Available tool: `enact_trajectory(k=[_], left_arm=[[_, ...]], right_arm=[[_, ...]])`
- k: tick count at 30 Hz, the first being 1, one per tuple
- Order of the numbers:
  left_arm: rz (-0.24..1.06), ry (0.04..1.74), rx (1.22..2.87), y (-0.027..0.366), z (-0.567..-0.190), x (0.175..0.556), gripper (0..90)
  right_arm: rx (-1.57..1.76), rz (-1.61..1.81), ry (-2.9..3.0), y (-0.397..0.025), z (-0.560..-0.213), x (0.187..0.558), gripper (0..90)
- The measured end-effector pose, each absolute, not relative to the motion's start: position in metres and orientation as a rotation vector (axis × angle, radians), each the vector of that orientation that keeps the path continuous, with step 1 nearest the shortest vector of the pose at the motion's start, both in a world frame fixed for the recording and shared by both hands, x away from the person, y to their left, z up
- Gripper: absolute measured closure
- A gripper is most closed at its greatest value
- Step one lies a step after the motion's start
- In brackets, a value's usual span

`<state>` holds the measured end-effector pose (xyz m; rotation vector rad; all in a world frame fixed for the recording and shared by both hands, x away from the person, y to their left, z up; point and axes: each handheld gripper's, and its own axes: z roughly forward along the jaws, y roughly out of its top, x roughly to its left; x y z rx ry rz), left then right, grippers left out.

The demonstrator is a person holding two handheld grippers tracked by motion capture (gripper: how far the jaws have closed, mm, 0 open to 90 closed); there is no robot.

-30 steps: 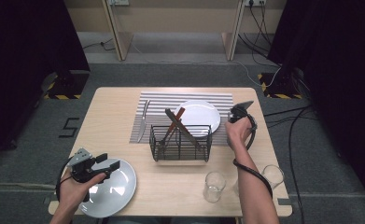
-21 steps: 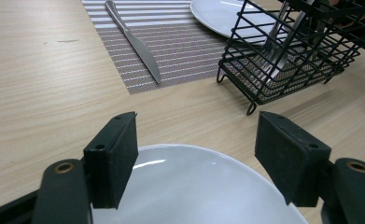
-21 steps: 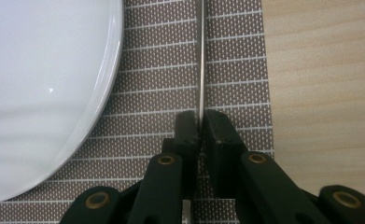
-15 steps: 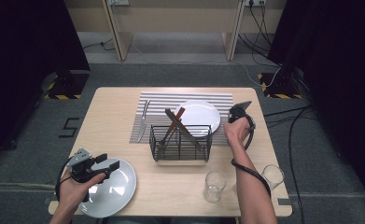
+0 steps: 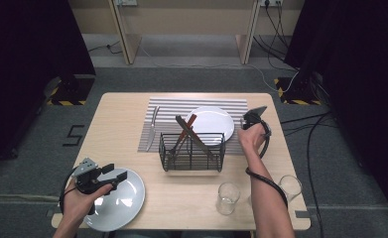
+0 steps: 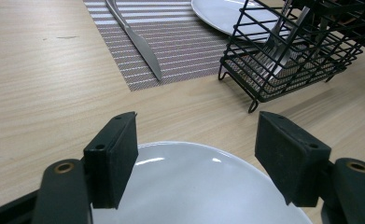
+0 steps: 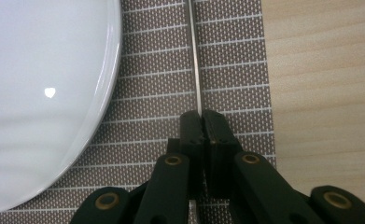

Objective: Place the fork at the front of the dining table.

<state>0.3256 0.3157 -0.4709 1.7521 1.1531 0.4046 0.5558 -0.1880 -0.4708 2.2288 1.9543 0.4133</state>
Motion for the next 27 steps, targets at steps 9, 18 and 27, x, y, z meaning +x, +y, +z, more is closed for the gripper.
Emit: enact_trajectory(k=[9, 18, 27], left_arm=[[0.403, 1.155, 1.752, 0.316, -0.471, 0.326, 29.5], [0.404, 1.160, 1.749, 0.317, -0.472, 0.326, 29.5], [0.404, 1.159, 1.750, 0.317, -0.472, 0.326, 29.4]], right_arm=[[2.216, 0.458, 1.922, -0.191, -0.465, 0.564, 87.3], [2.202, 0.473, 1.911, -0.190, -0.468, 0.572, 87.3], [2.203, 0.479, 1.903, -0.191, -0.474, 0.573, 86.9]])
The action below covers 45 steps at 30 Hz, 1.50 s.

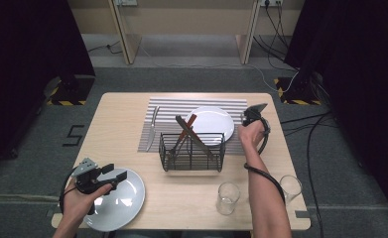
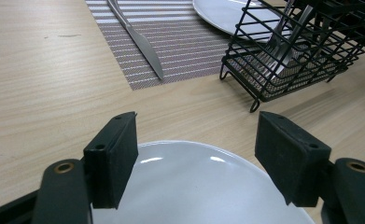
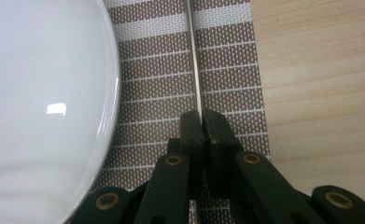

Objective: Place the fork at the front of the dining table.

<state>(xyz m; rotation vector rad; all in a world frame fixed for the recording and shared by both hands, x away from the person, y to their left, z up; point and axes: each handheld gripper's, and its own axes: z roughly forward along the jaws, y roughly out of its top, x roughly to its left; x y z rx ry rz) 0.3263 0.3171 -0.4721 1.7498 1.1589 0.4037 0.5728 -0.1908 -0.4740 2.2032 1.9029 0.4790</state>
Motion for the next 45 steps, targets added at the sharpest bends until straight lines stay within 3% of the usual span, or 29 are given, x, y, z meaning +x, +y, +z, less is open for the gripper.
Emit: enact_trajectory(k=[8, 32, 45], left_arm=[[0.403, 1.155, 1.749, 0.316, -0.471, 0.326, 29.4], [0.403, 1.152, 1.749, 0.315, -0.471, 0.325, 29.4], [0.402, 1.152, 1.750, 0.315, -0.471, 0.325, 29.4]], right_arm=[[2.183, 0.509, 1.899, -0.193, -0.462, 0.566, 76.9], [2.109, 0.462, 2.010, -0.190, -0.457, 0.543, 88.2], [2.058, 0.419, 2.033, -0.181, -0.456, 0.544, 89.0]])
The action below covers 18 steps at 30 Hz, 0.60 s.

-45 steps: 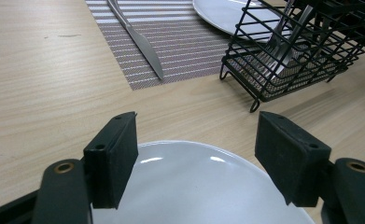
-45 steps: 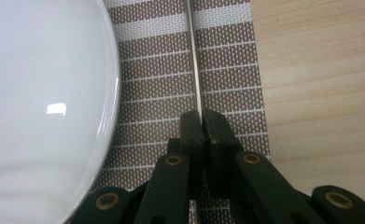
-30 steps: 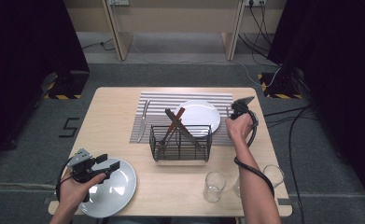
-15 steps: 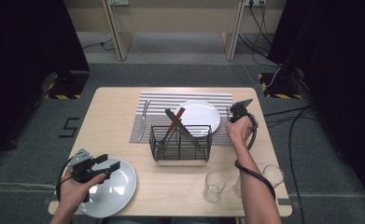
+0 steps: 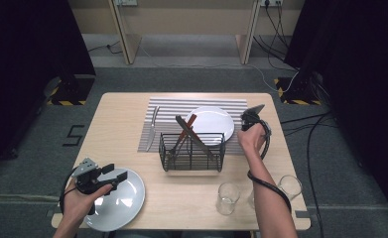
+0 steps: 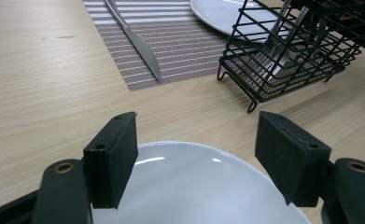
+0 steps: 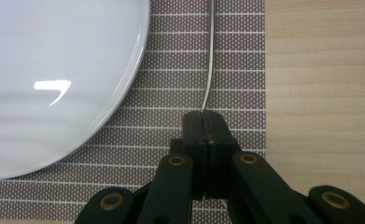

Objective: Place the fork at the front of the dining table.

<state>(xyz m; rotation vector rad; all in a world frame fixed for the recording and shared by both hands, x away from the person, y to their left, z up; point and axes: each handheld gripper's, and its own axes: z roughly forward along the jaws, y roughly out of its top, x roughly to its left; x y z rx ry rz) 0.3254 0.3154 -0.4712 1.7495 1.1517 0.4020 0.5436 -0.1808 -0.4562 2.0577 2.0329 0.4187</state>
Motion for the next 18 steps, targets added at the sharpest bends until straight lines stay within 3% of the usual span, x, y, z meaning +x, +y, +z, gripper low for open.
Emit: enact_trajectory(k=[18], left_arm=[[0.402, 1.155, 1.750, 0.3161, -0.4714, 0.3253, 29.4]], right_arm=[[2.054, 0.435, 2.048, -0.1748, -0.4615, 0.5445, 84.4]])
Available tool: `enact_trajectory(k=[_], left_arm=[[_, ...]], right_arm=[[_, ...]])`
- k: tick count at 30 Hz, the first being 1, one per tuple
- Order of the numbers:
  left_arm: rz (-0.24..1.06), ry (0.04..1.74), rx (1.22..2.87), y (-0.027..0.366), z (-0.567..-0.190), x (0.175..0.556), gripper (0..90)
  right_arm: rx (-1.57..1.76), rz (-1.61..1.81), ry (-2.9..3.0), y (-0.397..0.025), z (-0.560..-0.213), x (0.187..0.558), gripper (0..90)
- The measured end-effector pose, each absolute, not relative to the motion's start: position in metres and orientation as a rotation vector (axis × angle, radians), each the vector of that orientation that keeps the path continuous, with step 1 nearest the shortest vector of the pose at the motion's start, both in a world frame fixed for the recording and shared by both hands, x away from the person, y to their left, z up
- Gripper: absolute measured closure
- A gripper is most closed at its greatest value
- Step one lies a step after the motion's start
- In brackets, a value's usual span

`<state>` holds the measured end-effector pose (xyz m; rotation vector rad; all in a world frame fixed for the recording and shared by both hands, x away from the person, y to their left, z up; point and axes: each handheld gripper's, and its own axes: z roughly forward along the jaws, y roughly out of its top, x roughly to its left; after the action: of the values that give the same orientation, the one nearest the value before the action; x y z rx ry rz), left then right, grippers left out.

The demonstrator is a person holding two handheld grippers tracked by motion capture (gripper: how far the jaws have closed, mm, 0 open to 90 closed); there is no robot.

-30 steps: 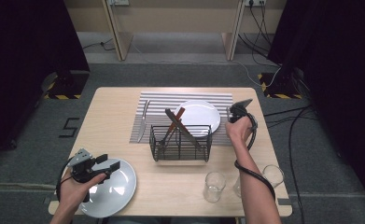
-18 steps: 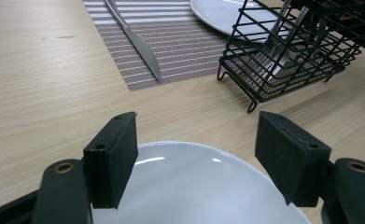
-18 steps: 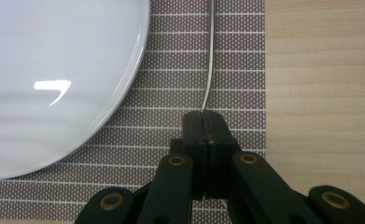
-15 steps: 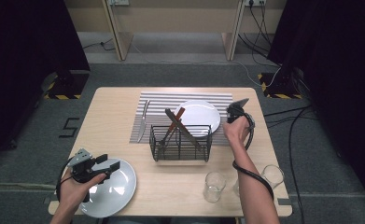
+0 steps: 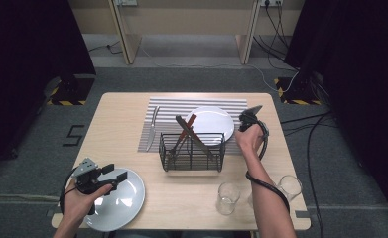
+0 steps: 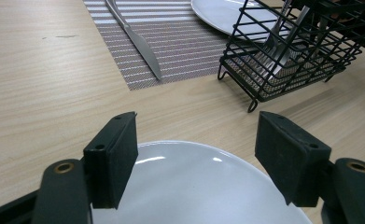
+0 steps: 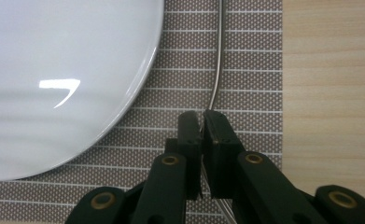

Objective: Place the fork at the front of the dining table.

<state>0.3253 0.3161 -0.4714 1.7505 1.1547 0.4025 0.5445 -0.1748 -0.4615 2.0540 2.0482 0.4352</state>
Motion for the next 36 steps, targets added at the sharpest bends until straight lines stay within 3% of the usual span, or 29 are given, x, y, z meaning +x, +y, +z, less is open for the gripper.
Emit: enact_trajectory(k=[21, 36], left_arm=[[0.402, 1.154, 1.746, 0.317, -0.471, 0.325, 29.3], [0.405, 1.150, 1.743, 0.315, -0.471, 0.326, 29.3]], right_arm=[[2.064, 0.451, 2.040, -0.171, -0.471, 0.546, 72.7], [2.074, 0.506, 2.008, -0.177, -0.460, 0.542, 68.0]])
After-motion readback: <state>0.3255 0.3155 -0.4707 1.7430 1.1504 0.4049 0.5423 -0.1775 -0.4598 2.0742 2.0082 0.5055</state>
